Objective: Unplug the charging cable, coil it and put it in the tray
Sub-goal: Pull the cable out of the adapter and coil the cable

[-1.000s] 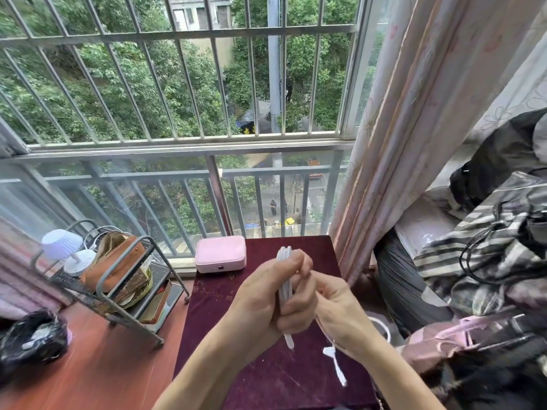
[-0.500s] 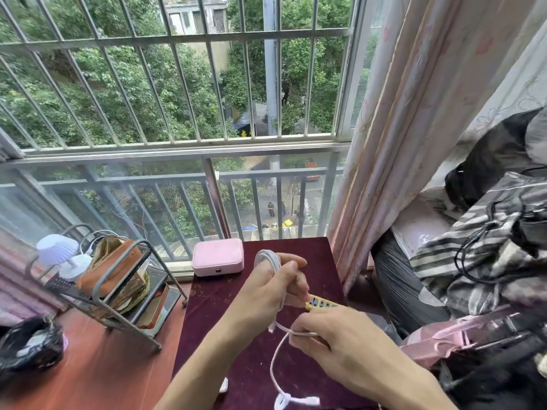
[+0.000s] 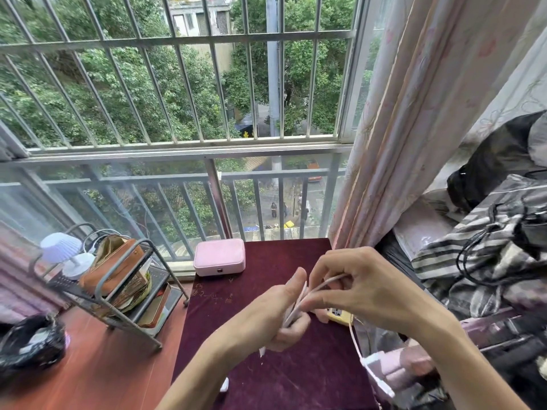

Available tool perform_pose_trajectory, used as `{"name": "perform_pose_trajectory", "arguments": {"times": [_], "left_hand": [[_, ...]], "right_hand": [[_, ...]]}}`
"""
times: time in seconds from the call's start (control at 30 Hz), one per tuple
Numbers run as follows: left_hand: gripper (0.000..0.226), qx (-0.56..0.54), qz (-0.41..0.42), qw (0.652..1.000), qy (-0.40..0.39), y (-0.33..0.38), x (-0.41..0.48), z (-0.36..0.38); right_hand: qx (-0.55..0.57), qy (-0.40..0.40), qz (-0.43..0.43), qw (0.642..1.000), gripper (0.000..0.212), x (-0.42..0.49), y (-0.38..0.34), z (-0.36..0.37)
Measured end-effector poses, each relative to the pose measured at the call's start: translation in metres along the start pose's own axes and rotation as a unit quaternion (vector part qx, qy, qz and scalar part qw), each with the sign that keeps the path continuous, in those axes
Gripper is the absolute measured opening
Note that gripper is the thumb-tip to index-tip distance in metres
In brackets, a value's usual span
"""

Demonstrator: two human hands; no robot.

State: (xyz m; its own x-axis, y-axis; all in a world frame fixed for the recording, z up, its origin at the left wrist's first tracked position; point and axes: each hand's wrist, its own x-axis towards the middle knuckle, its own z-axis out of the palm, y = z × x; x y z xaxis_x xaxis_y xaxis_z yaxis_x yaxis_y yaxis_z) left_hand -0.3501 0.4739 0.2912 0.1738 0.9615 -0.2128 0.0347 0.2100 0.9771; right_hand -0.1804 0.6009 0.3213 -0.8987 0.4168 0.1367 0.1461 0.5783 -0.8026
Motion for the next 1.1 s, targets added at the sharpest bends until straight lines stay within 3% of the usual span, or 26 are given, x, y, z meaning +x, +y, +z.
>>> {"name": "perform_pose_trajectory", "arguments": {"times": [0.13,0.27,0.37,0.43,0.57,0.73,0.83,1.1], "left_hand": [[0.066,0.001,0.035,0.999,-0.017,0.003,-0.004,0.002],[0.063,-0.011,0.027,0.999,-0.025,0.004,-0.004,0.003],[0.066,-0.074,0.023,0.996,-0.046,0.008,-0.006,0.003],[0.065,-0.134,0.015,0.989,-0.063,0.01,-0.008,0.003],[0.057,-0.295,0.048,0.947,-0.119,0.012,-0.009,0.004],[0.029,-0.434,0.137,0.878,-0.152,0.021,-0.006,0.009],[0.017,-0.473,0.169,0.858,-0.109,0.025,-0.004,0.011],[0.024,-0.495,0.191,0.844,0.079,0.022,0.008,0.01]], "right_hand": [[0.025,-0.008,0.015,1.0,0.01,0.005,0.006,0.002],[0.038,-0.003,0.004,0.999,0.01,0.008,0.01,0.003],[0.139,-0.009,-0.009,0.99,0.009,0.012,0.015,0.003],[0.223,0.003,-0.018,0.975,0.019,0.017,0.021,0.003],[0.302,0.04,-0.039,0.951,0.011,0.024,0.03,0.011],[0.355,0.119,0.014,0.927,0.025,0.027,0.038,0.043],[0.334,0.125,0.045,0.933,0.023,0.024,0.044,0.061],[0.225,0.096,0.063,0.968,0.033,0.014,0.047,0.091]]}}
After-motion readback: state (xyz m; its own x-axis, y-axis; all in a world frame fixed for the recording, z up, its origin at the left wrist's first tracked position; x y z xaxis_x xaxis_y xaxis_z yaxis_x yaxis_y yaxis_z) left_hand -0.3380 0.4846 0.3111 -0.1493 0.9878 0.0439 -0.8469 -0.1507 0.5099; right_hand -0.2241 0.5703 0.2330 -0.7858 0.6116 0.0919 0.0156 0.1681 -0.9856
